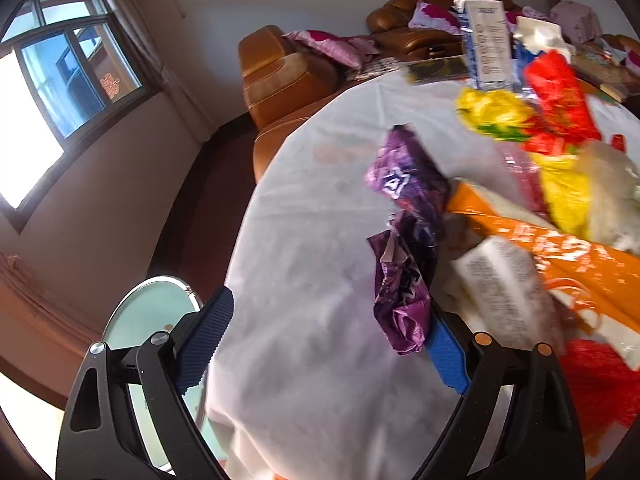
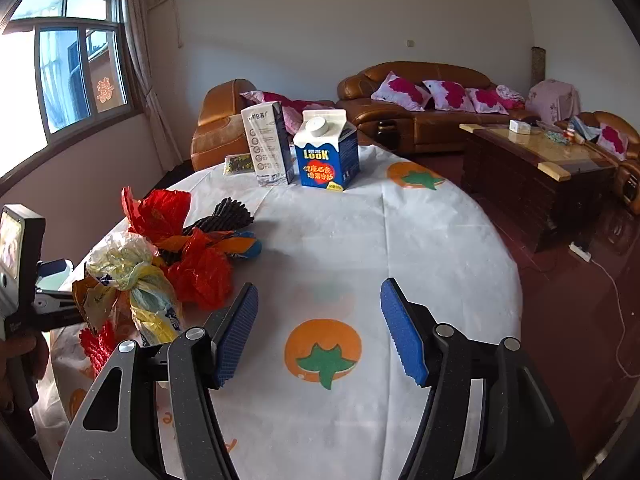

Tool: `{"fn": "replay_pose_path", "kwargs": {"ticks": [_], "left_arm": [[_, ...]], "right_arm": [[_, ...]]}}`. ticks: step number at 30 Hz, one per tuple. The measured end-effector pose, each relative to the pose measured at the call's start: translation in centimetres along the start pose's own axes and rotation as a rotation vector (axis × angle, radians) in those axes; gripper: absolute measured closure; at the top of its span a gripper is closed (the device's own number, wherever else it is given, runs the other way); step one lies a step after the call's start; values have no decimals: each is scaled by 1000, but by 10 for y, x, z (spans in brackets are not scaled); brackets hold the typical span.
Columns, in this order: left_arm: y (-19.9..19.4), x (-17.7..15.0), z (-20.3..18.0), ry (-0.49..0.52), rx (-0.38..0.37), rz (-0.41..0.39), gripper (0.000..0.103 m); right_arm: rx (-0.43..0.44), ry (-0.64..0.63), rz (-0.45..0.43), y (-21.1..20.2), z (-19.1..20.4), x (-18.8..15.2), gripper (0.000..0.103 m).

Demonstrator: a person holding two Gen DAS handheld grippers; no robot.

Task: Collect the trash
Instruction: 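Close the left tool on the purple wrapper, then carry the purple wrapper toward the bin with the left tool while the right tool grasps the red mesh net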

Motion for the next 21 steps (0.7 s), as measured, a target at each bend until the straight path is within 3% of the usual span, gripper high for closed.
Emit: {"fn": "replay_pose_path", "kwargs": {"ticks": [5, 8, 11, 13, 21], "left_arm": [[10, 7, 21, -32, -20, -1, 19], [19, 12, 25, -54, -63, 2, 34], [24, 15, 20, -61, -121, 2, 62], [26, 17, 15, -58, -137, -1, 88], [17, 18, 29, -41, -93, -36, 92]], "right_arm": [[14, -8, 13, 5, 8, -5, 37], [17, -18, 17, 6, 11, -7, 36], [15, -21, 17, 6, 14, -8, 36], [14, -24, 17, 5, 14, -9, 36], [20, -21, 21, 5, 16, -10, 36]]}}
Point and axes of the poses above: each gripper's, at about its wrist camera, not at the fingertips, and y roughly the way its jaws point, z to its left, x to its top, the point moved 5 cm from there along y, roughly the way its jaws point, and after that the axes turned 3 degrees about -z, right-handed, at the moved point
